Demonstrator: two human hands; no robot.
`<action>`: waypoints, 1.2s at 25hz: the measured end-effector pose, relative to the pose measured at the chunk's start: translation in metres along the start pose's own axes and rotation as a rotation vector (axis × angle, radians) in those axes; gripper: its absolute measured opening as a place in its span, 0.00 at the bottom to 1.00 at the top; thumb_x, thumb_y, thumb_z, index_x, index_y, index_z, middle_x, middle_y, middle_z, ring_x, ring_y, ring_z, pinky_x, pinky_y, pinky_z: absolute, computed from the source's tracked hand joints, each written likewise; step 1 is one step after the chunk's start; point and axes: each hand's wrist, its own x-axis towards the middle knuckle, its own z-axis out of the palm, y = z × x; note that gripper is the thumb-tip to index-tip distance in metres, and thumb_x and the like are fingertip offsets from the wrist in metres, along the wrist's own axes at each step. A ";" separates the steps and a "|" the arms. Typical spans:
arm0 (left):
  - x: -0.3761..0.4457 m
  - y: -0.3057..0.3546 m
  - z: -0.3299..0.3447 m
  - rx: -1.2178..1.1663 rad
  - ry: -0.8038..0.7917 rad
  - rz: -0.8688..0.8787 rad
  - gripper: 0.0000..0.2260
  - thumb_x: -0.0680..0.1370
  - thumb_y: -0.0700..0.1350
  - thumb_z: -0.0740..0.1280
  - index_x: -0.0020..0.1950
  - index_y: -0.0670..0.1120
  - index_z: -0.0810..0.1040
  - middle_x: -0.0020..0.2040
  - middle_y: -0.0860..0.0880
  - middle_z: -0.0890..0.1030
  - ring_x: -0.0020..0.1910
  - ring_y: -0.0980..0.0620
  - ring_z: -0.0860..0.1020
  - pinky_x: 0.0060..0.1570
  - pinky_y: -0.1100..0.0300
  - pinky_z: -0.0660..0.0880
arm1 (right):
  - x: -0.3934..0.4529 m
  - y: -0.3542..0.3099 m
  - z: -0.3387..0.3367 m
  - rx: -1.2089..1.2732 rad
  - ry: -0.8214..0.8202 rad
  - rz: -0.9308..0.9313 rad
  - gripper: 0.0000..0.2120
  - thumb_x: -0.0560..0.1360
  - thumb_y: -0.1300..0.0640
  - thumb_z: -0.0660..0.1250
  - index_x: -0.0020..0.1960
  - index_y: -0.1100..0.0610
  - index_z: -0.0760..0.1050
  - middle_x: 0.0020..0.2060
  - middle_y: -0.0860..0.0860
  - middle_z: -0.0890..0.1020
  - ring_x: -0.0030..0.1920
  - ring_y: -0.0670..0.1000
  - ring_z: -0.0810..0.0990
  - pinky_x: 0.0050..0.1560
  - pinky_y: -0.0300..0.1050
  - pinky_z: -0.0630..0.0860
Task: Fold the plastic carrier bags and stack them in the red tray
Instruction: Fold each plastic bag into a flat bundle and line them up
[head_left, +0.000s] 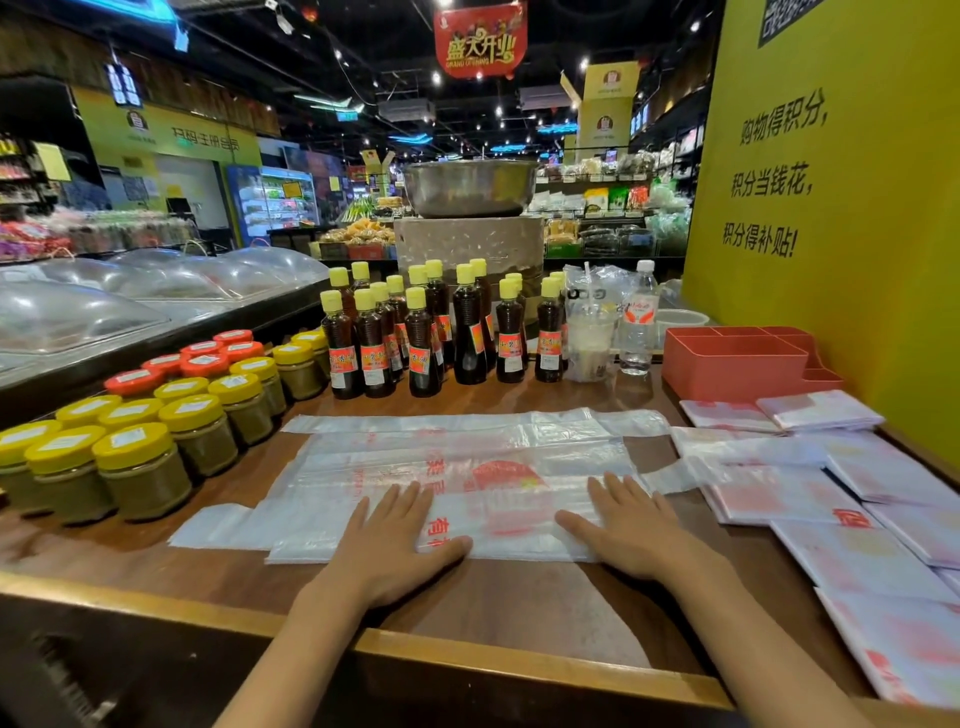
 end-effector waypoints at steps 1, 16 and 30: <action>0.000 -0.001 0.000 -0.013 -0.011 -0.010 0.60 0.55 0.85 0.32 0.82 0.55 0.41 0.82 0.54 0.41 0.80 0.53 0.40 0.78 0.46 0.38 | -0.001 0.003 0.000 -0.003 0.004 0.008 0.45 0.76 0.25 0.44 0.83 0.51 0.41 0.81 0.51 0.40 0.81 0.53 0.38 0.78 0.58 0.37; 0.005 -0.018 -0.013 -0.080 0.337 0.202 0.24 0.74 0.64 0.56 0.64 0.57 0.79 0.61 0.60 0.79 0.59 0.61 0.74 0.58 0.66 0.70 | -0.006 -0.013 -0.025 0.091 0.406 -0.228 0.15 0.79 0.49 0.62 0.63 0.46 0.80 0.61 0.42 0.82 0.62 0.46 0.77 0.67 0.43 0.67; -0.006 -0.014 -0.020 -0.141 0.967 0.287 0.12 0.76 0.52 0.64 0.47 0.47 0.83 0.41 0.51 0.84 0.39 0.52 0.80 0.45 0.60 0.71 | -0.018 -0.010 -0.036 0.269 0.689 -0.469 0.12 0.75 0.57 0.71 0.57 0.48 0.84 0.52 0.40 0.85 0.52 0.43 0.82 0.52 0.41 0.79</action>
